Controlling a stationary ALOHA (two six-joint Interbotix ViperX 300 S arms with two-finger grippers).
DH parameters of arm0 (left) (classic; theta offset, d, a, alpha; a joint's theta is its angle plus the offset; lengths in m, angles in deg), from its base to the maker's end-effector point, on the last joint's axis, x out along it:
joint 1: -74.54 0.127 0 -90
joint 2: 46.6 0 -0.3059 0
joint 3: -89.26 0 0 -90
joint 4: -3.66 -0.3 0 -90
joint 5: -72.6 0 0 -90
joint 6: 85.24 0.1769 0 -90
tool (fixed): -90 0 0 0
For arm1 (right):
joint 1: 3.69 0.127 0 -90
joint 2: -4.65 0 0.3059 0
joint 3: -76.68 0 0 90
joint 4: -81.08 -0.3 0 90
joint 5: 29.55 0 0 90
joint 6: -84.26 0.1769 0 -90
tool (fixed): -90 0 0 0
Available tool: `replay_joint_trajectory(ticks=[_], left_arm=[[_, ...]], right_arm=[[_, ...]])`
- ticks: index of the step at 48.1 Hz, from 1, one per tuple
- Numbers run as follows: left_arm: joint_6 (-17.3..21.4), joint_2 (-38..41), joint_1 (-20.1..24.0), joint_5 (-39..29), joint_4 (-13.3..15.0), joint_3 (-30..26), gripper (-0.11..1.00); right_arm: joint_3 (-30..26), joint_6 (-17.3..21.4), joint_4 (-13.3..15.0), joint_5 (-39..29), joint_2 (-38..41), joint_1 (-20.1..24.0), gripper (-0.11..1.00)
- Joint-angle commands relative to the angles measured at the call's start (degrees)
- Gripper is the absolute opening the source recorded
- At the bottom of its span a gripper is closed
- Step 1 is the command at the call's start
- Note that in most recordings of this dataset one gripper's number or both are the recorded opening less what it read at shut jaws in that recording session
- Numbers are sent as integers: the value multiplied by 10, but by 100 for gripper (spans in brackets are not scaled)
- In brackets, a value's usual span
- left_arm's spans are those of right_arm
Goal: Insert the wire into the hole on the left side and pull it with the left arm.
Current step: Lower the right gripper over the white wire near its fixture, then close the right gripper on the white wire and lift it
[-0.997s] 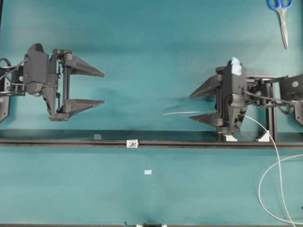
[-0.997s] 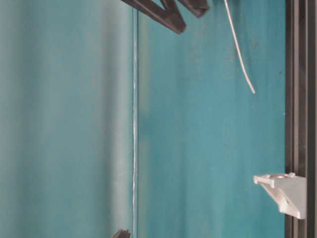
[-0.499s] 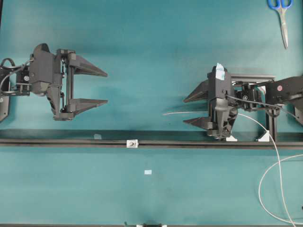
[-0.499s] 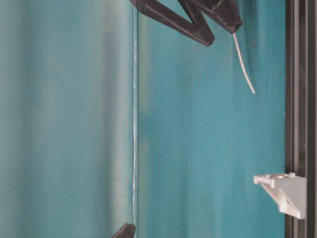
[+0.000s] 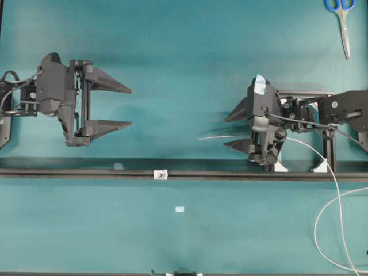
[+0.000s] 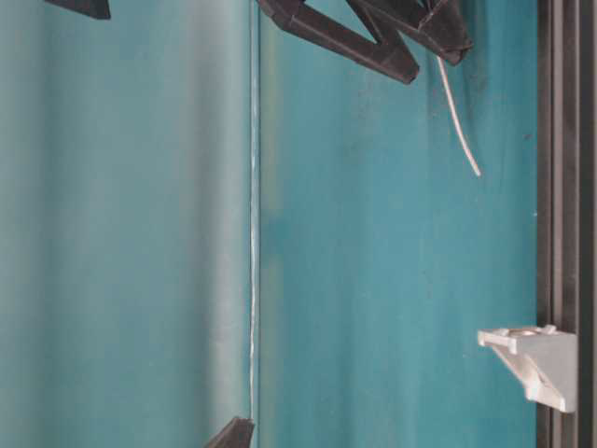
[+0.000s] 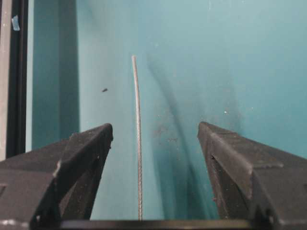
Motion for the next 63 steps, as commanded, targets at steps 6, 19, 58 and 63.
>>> replay_joint_trajectory(ticks=[6, 19, 58, 63], left_arm=[[0, -4, 2, 6, 0, -10, 77], [0, -4, 2, 6, 0, -10, 77], [0, -4, 2, 4, 0, -10, 76], [0, -4, 2, 4, 0, -10, 76]], right_arm=[[-11, 0, 1, -3, -3, -4, 70], [-11, -1, 2, 6, 4, -11, 63], [-12, -4, 8, 15, 4, -11, -8], [-12, -4, 9, 15, 3, -11, -8]])
